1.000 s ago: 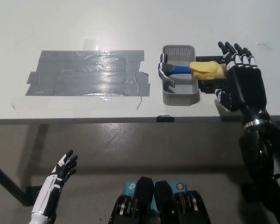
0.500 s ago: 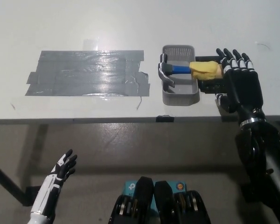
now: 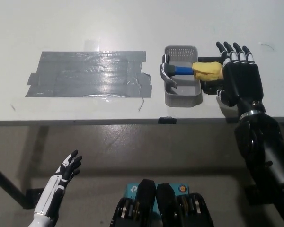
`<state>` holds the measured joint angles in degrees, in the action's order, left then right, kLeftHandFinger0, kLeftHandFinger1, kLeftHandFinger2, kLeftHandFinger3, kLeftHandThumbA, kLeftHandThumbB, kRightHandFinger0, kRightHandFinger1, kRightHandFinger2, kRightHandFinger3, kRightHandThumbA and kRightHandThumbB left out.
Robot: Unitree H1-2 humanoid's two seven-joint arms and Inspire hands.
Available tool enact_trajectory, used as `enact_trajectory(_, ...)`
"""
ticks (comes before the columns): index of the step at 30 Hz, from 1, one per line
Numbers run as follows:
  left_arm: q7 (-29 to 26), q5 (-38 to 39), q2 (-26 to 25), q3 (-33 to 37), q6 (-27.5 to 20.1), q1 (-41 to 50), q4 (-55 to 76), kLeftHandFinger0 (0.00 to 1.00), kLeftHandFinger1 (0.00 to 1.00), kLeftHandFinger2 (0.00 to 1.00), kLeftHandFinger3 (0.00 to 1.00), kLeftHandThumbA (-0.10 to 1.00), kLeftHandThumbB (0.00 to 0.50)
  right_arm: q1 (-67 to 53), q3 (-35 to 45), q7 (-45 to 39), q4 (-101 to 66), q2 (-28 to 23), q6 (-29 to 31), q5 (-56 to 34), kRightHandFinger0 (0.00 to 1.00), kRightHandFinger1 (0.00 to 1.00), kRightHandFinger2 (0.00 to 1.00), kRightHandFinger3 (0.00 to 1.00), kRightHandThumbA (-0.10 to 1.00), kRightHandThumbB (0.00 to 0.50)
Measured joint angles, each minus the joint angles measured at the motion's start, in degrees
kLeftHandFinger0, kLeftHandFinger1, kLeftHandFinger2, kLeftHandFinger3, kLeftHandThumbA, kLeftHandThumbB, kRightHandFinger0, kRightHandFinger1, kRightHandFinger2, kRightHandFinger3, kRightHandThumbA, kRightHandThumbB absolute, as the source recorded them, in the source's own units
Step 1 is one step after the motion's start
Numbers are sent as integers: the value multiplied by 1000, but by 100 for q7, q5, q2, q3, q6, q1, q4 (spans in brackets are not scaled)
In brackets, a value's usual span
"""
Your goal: The robot picks the hammer with right hand and hits the black area on the desk and places it back.
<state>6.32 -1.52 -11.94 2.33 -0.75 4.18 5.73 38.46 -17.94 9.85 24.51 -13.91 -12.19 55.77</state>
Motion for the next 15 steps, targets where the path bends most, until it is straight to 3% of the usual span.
enact_trajectory(4,21,6,-1,-2,0,-11,0,1000,1000,1000,1000,1000,45,60,-57,65,356,19,-1,-11,1000,1000,1000,1000,800,442)
enact_trajectory(15,53,10,0,-5,-16,-20,0,1000,1000,1000,1000,1000,40,279,-213,175,786,46,-3,-35,1000,1000,1000,1000,854,436)
